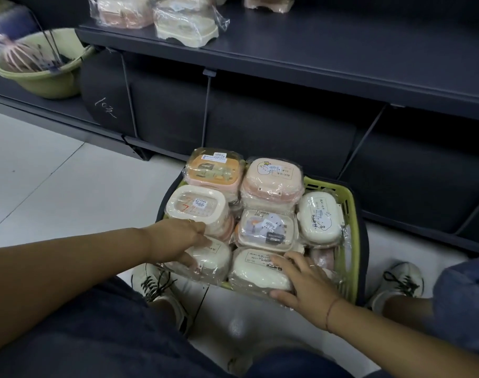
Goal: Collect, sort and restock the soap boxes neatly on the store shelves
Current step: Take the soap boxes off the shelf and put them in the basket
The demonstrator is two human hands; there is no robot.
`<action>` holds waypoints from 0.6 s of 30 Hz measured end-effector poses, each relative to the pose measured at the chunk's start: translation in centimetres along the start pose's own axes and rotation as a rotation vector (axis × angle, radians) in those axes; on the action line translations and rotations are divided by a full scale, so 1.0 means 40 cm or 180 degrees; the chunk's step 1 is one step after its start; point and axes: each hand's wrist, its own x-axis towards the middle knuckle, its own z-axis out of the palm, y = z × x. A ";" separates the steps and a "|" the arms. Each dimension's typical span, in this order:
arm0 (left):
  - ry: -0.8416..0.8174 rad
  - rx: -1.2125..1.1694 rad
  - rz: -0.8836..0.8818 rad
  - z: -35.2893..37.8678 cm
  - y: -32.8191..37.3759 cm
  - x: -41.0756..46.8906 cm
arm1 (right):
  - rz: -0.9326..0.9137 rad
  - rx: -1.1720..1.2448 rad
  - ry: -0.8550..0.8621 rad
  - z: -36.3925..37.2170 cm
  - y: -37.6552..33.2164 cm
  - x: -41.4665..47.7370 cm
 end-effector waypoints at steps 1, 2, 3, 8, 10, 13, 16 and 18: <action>-0.0077 -0.0025 -0.0018 -0.011 0.002 0.004 | -0.0009 0.0004 -0.0006 -0.008 -0.005 -0.004; -0.0158 -0.0108 -0.0054 -0.027 0.003 0.008 | -0.0024 0.0090 0.0012 -0.021 -0.013 -0.007; -0.0218 -0.0276 -0.0110 -0.047 0.002 0.010 | -0.0065 0.0246 0.0045 -0.040 -0.022 -0.009; 0.0502 -0.0943 -0.0293 -0.201 -0.046 0.009 | -0.0442 0.0762 0.0316 -0.212 -0.074 0.034; 0.1176 -0.1197 -0.0419 -0.281 -0.092 0.008 | -0.0591 0.0857 0.0638 -0.311 -0.098 0.084; 0.2353 -0.1748 -0.0586 -0.399 -0.177 0.021 | -0.0783 0.1014 0.1278 -0.475 -0.139 0.191; 0.3518 -0.1580 -0.0935 -0.502 -0.283 0.059 | -0.0940 0.0969 0.1923 -0.632 -0.163 0.334; 0.3815 -0.1406 -0.1284 -0.563 -0.357 0.092 | -0.0866 0.0804 0.2236 -0.730 -0.171 0.444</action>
